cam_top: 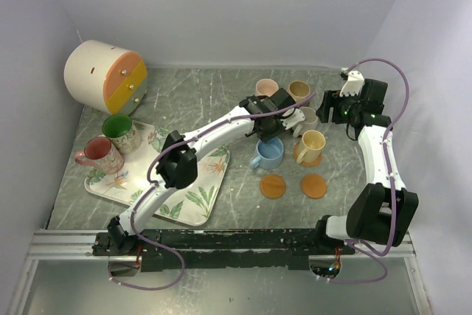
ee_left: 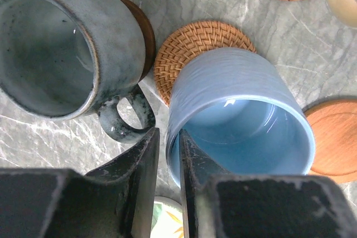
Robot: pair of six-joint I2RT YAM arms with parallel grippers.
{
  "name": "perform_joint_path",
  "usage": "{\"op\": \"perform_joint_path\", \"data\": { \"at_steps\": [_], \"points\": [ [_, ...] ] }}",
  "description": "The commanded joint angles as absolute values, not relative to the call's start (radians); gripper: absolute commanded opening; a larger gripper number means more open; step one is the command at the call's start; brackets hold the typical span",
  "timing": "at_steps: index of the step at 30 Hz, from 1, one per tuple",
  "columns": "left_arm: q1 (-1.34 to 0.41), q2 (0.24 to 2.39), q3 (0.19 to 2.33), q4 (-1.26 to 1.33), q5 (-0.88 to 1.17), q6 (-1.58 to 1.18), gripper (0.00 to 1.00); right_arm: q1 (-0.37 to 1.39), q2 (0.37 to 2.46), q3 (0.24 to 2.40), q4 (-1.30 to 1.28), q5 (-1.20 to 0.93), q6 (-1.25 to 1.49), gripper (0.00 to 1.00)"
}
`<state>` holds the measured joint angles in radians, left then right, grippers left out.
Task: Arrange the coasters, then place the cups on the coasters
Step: Place the cup on the coaster.
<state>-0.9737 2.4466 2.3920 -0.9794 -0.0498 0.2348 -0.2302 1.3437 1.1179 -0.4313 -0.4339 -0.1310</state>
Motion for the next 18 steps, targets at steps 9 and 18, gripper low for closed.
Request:
{"op": "perform_joint_path", "data": {
  "at_steps": [9,18],
  "points": [
    [-0.980,2.337,2.409,-0.943,0.032,0.221,0.43,-0.242,1.333,1.097,-0.414,-0.449,-0.132,0.68],
    [-0.978,2.078,2.147,-0.840,0.056,0.298,0.58,-0.236,1.327,1.117,-0.486,-0.591,-0.196,0.67]
  ]
}}
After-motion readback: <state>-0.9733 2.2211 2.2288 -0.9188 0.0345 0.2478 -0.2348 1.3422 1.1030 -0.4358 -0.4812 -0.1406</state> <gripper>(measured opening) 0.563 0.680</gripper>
